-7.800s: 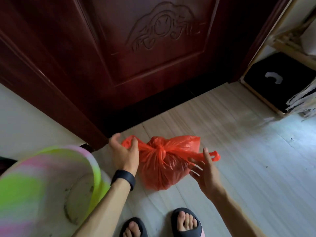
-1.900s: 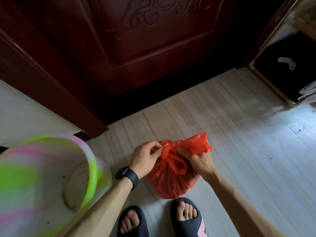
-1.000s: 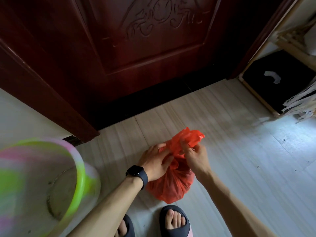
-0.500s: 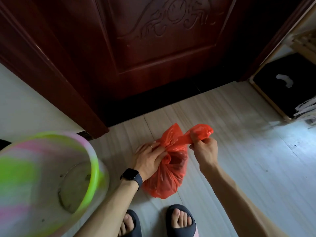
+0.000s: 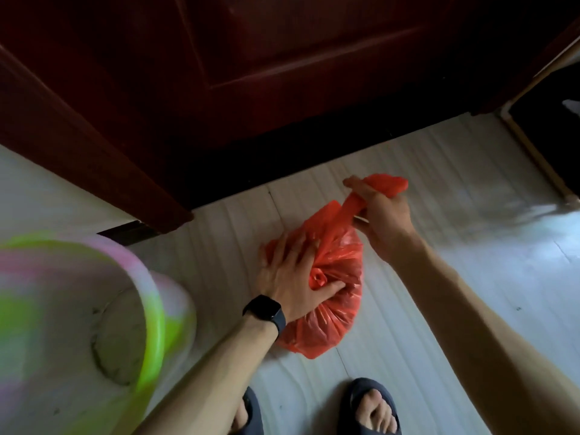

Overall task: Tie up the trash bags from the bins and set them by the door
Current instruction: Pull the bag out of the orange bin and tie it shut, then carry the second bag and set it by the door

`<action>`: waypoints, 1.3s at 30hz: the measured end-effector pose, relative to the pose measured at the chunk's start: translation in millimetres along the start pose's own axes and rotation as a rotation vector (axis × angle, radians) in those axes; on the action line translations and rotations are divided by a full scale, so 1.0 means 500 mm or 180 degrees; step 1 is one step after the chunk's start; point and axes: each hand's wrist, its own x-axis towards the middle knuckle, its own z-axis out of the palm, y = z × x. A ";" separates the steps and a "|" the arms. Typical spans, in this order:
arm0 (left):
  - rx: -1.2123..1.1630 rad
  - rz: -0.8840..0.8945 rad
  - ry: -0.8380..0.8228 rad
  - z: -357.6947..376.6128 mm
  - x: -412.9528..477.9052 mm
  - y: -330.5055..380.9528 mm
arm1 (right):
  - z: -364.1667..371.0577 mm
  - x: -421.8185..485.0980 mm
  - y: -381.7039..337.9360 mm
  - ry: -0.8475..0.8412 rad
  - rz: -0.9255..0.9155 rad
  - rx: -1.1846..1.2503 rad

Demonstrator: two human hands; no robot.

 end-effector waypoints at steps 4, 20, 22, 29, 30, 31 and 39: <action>0.0104 -0.0069 0.0040 0.022 0.004 -0.022 | -0.028 -0.014 0.007 -0.0068 -0.0069 -0.0233; 0.0280 -0.0198 -0.1869 -0.416 -0.068 0.106 | -0.081 -0.355 -0.144 -0.0947 0.0893 -0.2680; 0.0436 -0.0206 -0.1974 -0.521 -0.094 0.136 | -0.087 -0.405 -0.184 -0.0853 0.0753 -0.2819; 0.0444 0.0047 -0.1943 -0.951 -0.113 0.297 | -0.190 -0.596 -0.559 -0.0522 0.0497 -0.2993; 0.0441 0.0167 -0.1875 -1.017 -0.117 0.332 | -0.216 -0.633 -0.634 -0.0464 0.0481 -0.3014; 0.0420 0.0289 -0.1822 -1.080 -0.116 0.366 | -0.244 -0.665 -0.706 -0.0448 0.0467 -0.3074; 0.0387 0.1568 -0.1366 -1.430 -0.136 0.663 | -0.487 -0.958 -1.147 0.0349 -0.0039 -0.2694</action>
